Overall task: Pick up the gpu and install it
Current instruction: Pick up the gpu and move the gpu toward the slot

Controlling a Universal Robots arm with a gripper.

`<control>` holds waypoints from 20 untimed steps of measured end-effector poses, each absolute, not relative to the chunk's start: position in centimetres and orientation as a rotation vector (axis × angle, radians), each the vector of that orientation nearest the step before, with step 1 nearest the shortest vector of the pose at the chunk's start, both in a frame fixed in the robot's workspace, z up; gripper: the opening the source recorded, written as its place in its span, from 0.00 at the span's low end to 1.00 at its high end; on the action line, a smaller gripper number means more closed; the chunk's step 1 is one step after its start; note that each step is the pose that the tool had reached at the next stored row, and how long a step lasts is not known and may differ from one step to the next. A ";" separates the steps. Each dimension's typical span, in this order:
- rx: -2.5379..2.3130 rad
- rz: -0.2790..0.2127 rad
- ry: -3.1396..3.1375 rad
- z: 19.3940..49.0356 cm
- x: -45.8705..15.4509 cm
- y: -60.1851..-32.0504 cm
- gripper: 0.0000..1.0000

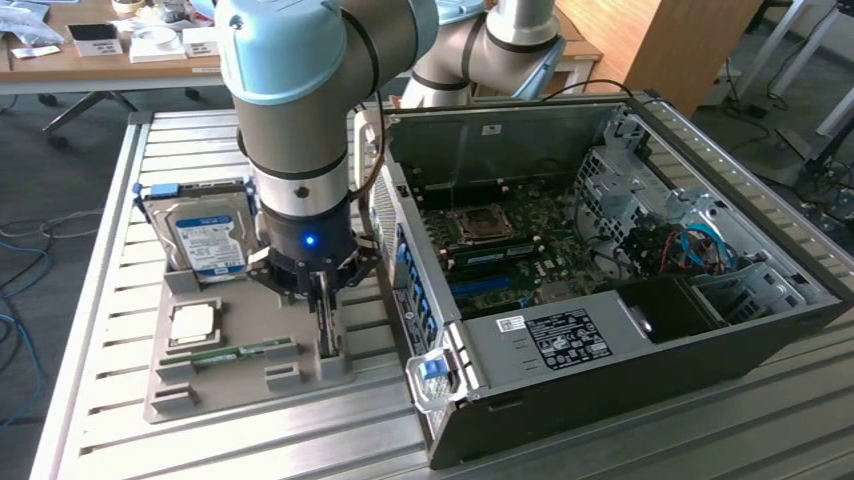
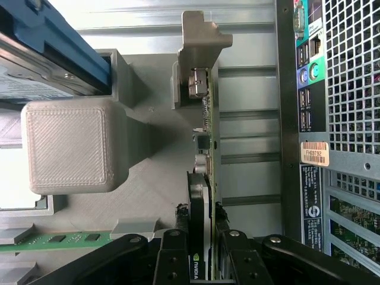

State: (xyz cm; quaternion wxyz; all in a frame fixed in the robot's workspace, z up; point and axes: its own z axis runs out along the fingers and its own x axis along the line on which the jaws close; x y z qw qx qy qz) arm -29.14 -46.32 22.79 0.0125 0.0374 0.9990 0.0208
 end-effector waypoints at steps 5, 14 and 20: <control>0.117 0.065 3.114 22.8 -29.1 -46.3 0.27; 0.090 0.067 3.115 22.8 -29.1 -46.3 0.27; 0.090 0.067 3.115 23.3 -29.1 -46.3 0.27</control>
